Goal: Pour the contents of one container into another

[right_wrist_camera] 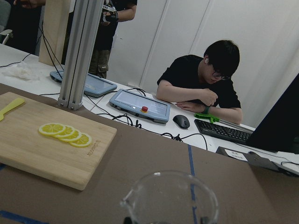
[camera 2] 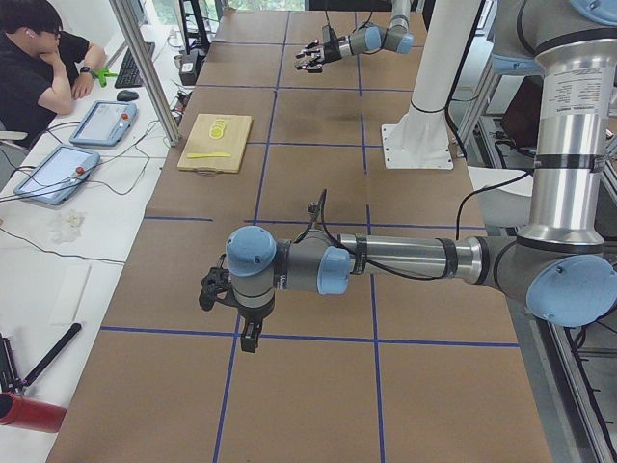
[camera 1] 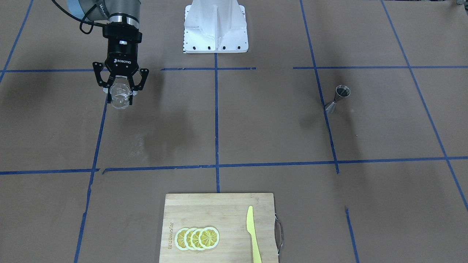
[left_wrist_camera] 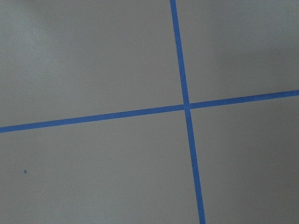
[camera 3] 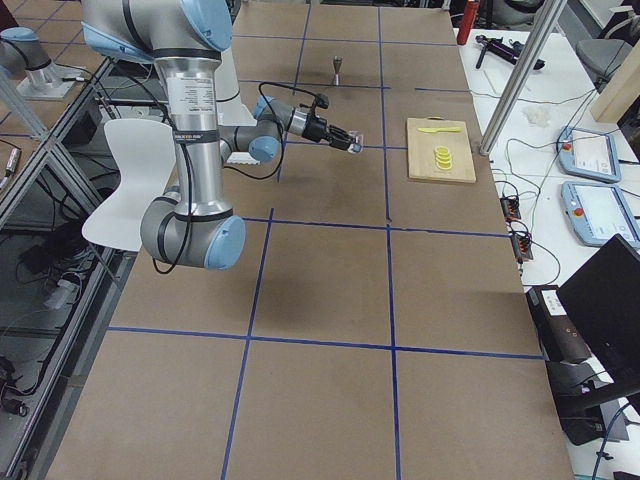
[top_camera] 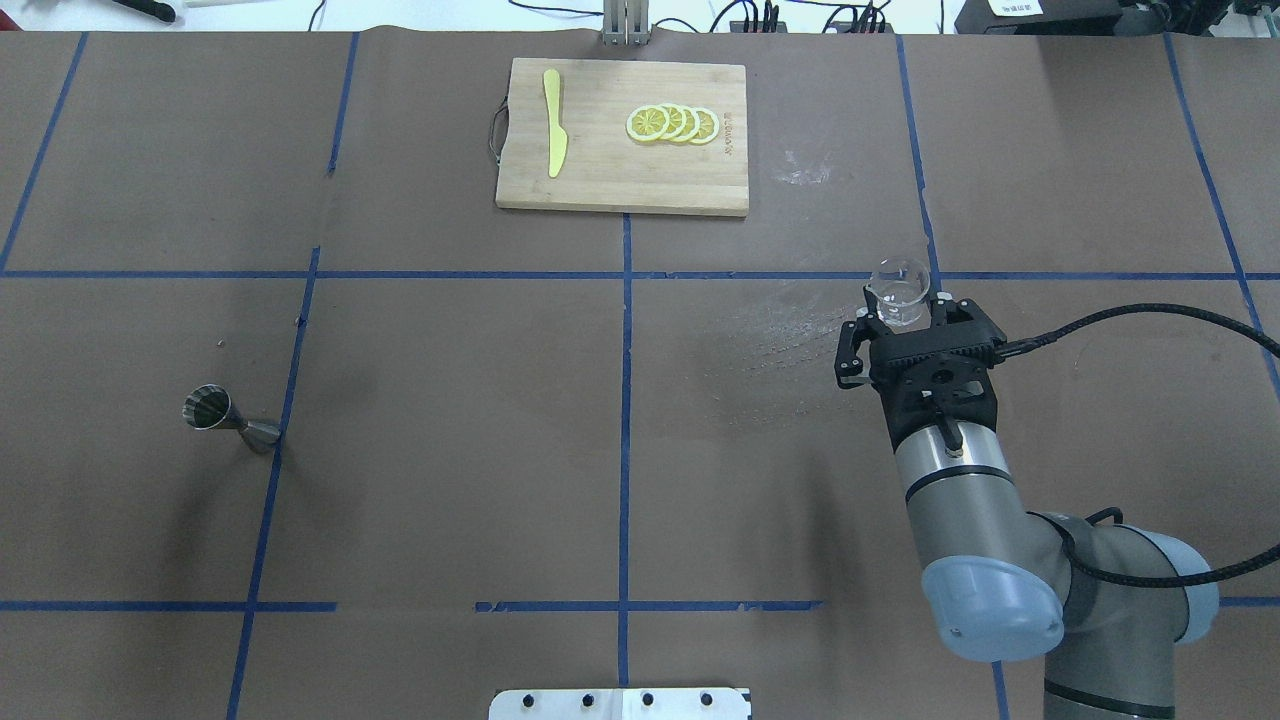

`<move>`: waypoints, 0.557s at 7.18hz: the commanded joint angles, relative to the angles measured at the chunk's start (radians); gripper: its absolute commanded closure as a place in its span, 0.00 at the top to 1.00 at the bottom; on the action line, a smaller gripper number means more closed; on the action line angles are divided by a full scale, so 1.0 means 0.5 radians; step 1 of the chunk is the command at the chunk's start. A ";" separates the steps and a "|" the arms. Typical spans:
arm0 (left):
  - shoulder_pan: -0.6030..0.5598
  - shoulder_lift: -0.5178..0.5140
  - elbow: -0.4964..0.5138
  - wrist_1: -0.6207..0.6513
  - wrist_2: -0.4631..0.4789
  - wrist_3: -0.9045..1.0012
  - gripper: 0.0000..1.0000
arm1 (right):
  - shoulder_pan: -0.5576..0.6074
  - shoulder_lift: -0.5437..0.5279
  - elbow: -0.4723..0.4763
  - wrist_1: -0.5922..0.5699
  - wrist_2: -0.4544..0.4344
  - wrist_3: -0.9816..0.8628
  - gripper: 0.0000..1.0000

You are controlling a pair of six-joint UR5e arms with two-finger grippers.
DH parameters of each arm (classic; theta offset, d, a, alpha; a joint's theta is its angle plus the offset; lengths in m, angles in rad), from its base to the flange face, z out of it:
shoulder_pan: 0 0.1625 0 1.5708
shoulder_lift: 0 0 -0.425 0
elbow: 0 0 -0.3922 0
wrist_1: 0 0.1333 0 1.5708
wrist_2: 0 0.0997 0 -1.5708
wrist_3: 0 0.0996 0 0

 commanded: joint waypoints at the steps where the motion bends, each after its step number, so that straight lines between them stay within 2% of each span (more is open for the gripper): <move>1: 0.008 0.001 0.002 -0.006 -0.011 0.000 1.00 | -0.002 -0.231 -0.138 0.464 0.071 0.269 0.00; 2: 0.008 0.001 0.002 -0.006 -0.011 0.000 1.00 | -0.002 -0.244 -0.307 0.697 0.059 0.308 0.00; 3: 0.011 0.001 0.002 -0.006 -0.011 0.000 1.00 | -0.005 -0.245 -0.439 0.812 0.059 0.312 0.00; 4: 0.008 0.001 0.002 -0.006 -0.011 0.003 1.00 | -0.008 -0.245 -0.468 0.816 0.046 0.382 0.00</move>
